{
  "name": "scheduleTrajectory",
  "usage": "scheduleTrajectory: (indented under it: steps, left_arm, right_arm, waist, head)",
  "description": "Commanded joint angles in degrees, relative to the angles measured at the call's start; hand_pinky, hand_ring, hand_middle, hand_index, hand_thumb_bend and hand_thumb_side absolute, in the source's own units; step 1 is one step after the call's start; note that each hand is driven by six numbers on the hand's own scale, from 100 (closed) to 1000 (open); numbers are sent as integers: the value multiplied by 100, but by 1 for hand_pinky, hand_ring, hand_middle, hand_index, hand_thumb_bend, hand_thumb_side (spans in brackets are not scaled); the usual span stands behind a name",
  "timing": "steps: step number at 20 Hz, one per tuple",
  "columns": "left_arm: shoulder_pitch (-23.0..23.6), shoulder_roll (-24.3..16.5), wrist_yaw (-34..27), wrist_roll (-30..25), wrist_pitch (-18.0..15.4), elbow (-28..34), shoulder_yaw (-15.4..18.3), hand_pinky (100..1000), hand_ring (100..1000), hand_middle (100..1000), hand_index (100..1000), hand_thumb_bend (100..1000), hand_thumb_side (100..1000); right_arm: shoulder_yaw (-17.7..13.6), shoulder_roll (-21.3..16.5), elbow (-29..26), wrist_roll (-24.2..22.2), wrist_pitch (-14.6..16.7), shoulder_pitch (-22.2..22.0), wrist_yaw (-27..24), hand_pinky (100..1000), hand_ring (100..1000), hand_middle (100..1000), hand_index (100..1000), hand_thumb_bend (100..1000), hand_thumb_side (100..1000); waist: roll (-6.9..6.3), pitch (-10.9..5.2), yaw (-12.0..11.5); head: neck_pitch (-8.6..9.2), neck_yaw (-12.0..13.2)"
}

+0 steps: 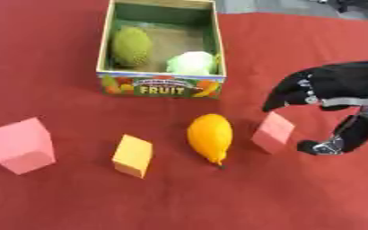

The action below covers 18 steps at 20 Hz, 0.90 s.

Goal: Pick up objects on the table and place them in the box.

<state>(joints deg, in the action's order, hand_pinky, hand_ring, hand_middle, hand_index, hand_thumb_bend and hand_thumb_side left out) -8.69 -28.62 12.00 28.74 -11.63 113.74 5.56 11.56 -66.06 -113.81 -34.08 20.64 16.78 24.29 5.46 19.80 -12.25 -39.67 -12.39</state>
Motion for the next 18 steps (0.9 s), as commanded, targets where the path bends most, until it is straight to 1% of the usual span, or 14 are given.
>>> scheduleTrajectory:
  steps: [1, 5, 7, 14, 18]
  left_arm:
    - [-64, -80, -35, -31, -11, 85, 21, 751, 784, 739, 971, 392, 744]
    - [-67, -65, -42, -38, -6, 85, 16, 751, 784, 740, 971, 391, 744]
    - [-72, -60, -47, -43, -4, 85, 12, 751, 784, 740, 971, 391, 739]
    - [-86, -49, -60, -63, -1, 85, -2, 751, 785, 740, 971, 387, 745]
    - [-91, -35, -70, -75, 2, 85, -13, 751, 785, 740, 970, 385, 745]
  right_arm:
    - [-23, -97, -78, -80, -58, 95, -20, 935, 912, 860, 948, 293, 387]
    - [5, -102, -51, -226, -163, 127, 58, 935, 913, 861, 946, 309, 382]
    - [36, -87, 18, -293, -191, 166, 78, 935, 907, 859, 945, 301, 379]
    - [168, -25, 263, -460, -153, 353, 111, 934, 905, 858, 942, 294, 360]
    - [220, 33, 403, -449, -159, 464, 129, 932, 903, 853, 937, 264, 337]
  waist:
    - [77, -68, -14]
    - [83, -59, -28]
    - [83, -54, -36]
    - [83, -25, -58]
    - [86, -11, -69]
  head:
    - [72, -30]
    - [74, -41]
    - [76, -53]
    - [85, -92]
    - [105, -110]
